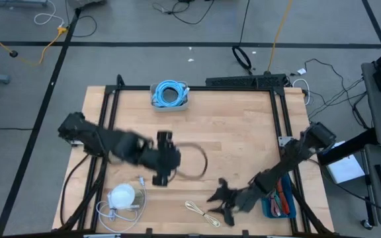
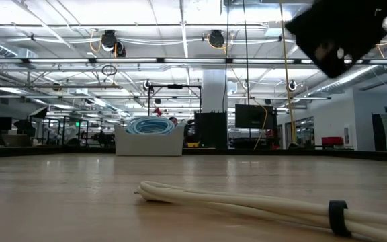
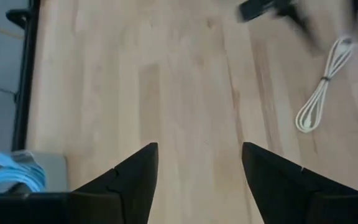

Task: Pick & Place USB Port
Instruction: Put the white USB cable into the blue bin

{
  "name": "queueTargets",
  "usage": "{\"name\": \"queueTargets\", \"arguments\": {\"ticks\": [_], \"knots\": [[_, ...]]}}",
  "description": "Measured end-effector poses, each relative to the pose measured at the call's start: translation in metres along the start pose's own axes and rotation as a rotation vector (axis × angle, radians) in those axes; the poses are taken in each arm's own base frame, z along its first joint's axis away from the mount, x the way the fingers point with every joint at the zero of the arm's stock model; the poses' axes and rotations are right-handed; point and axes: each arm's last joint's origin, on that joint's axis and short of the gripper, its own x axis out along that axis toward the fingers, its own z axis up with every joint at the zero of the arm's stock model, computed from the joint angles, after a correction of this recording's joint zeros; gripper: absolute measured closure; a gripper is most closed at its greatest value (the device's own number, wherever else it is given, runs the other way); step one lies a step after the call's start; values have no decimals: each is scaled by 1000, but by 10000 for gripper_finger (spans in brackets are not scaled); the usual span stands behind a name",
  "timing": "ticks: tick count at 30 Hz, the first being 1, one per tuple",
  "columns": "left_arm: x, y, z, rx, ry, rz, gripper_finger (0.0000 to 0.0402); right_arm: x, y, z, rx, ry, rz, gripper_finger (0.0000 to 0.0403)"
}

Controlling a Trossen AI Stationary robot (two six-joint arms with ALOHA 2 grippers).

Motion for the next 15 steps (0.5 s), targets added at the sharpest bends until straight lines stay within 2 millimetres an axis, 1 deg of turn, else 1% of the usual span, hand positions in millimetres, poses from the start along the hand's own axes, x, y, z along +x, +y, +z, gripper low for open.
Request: {"name": "queueTargets", "arguments": {"ticks": [2, 5, 7, 9, 12, 15], "knots": [[17, -21, -12, -8, 20, 25, 160, 16, 20, 3, -77, 63, -23, 232], [39, -46, -32, -24, 50, 63, 154, 37, 38, 3, -174, 231, -128, 232], [52, -59, -44, -46, 48, 67, 152, 46, 41, 3, -196, 314, -226, 232], [64, -69, -55, -58, 44, 62, 152, 52, 42, 0, -178, 366, -286, 232], [79, -82, -69, -74, 27, 50, 151, 56, 38, -6, -126, 384, -320, 232], [87, -92, -80, -80, -1, 64, 151, 57, 40, -5, -71, 362, -313, 232]]}}
